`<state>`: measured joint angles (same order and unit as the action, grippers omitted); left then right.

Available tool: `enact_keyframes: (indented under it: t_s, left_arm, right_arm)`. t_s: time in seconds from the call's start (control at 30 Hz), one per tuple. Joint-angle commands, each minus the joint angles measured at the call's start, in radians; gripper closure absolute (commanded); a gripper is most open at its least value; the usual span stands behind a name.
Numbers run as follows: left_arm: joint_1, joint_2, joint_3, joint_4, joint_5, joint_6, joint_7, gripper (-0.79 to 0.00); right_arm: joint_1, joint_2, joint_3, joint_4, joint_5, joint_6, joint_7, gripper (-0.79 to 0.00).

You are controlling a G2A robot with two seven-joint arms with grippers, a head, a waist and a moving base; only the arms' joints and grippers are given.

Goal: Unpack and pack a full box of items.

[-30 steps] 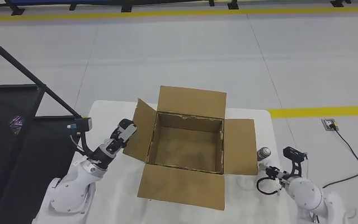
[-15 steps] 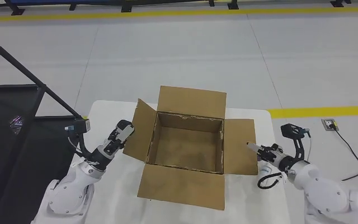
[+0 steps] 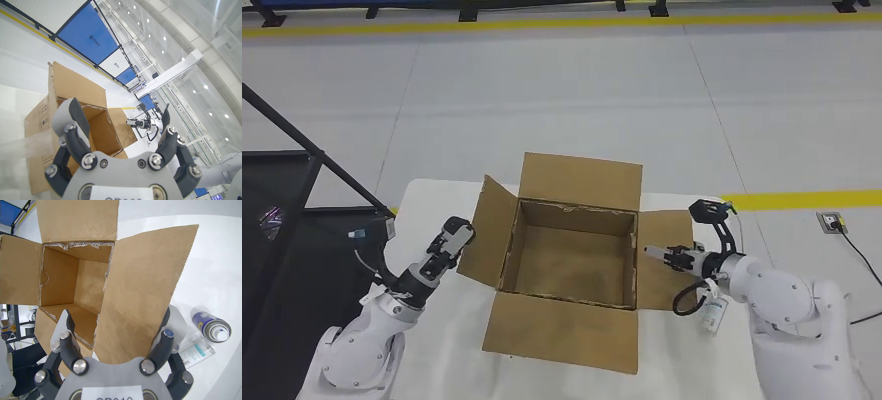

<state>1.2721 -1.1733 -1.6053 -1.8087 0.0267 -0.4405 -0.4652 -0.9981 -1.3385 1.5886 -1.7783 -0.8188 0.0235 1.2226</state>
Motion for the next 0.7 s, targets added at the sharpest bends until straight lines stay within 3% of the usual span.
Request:
enact_keyframes:
  t_s: [0.0, 0.27, 0.67]
  left_arm:
    - [-0.001, 0.001, 0.001, 0.001, 0.000, -0.001, -0.001, -0.785]
    - [-0.002, 0.004, 0.000, 0.011, -0.016, -0.013, -0.006, -0.785]
    - [-0.007, 0.009, 0.007, 0.023, -0.042, -0.030, -0.019, -0.785]
  right_arm:
    - [-0.001, 0.002, -0.012, -0.010, 0.006, 0.000, 0.000, -0.785]
    - [-0.016, 0.012, -0.029, -0.066, 0.047, -0.004, -0.012, -0.785]
    - [-0.302, 0.041, 0.201, -0.362, -0.064, 0.165, -0.038, -0.785]
